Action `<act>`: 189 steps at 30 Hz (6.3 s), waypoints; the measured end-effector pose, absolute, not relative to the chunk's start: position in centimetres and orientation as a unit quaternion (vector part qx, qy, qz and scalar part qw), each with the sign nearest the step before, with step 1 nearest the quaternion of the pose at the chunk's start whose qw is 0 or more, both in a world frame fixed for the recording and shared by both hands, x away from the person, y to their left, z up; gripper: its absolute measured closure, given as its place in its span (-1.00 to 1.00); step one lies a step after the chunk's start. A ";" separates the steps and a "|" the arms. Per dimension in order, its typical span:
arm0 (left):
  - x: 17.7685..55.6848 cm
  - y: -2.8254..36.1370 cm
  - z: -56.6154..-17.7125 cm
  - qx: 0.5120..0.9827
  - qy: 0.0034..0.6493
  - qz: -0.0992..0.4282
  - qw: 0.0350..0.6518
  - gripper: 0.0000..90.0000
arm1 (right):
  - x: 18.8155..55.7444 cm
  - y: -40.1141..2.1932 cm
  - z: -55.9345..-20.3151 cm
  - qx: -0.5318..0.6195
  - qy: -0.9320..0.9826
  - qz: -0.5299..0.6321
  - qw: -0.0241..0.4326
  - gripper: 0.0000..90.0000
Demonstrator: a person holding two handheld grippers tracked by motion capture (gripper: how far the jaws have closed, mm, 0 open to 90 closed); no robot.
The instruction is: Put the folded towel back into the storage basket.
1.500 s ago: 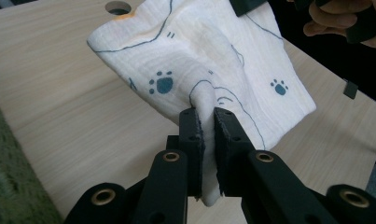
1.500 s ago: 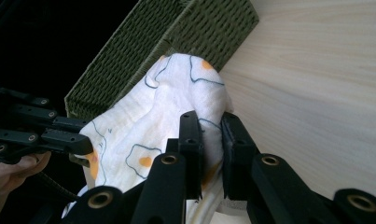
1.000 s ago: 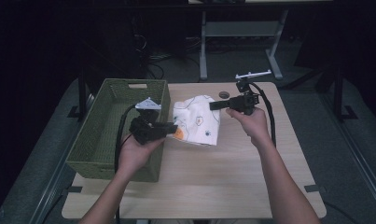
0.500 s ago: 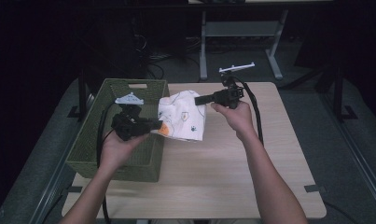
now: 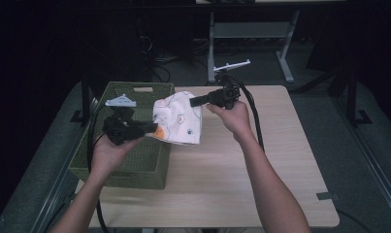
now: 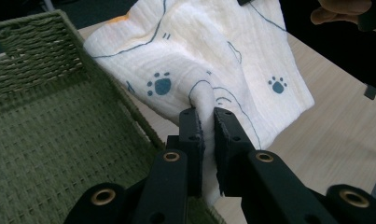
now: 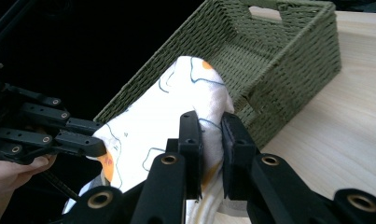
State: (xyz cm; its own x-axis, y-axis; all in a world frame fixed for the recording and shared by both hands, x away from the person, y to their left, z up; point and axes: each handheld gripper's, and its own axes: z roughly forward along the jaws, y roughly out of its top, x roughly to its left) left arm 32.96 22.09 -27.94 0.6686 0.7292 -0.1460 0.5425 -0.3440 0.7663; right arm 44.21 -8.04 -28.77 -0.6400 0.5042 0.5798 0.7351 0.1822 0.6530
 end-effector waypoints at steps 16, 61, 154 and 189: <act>32.5 25.5 -27.4 0.802 0.410 0.122 0.417 0.84 | 44.9 -3.6 -28.0 -0.389 -0.773 -0.486 0.123 0.78; 32.6 33.9 -30.0 0.787 0.475 0.127 0.373 0.85 | 45.8 5.4 -31.6 -0.374 -0.778 -0.478 0.162 0.77; 33.2 26.0 -30.5 0.795 0.445 0.124 0.393 -0.25 | 43.4 -9.2 -32.7 -0.428 -0.739 -0.505 0.126 -0.27; 33.7 17.5 -30.8 0.822 0.392 0.094 0.402 -0.36 | 40.0 -18.9 -34.5 -0.474 -0.704 -0.517 0.109 -0.33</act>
State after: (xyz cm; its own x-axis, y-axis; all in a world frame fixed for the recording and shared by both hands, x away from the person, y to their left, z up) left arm 33.72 17.49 -30.85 0.6752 0.7199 -0.1607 0.5695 -0.3703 0.7339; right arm 40.02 -18.89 -34.55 -0.5263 0.5551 0.6442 0.7810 0.0159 0.6244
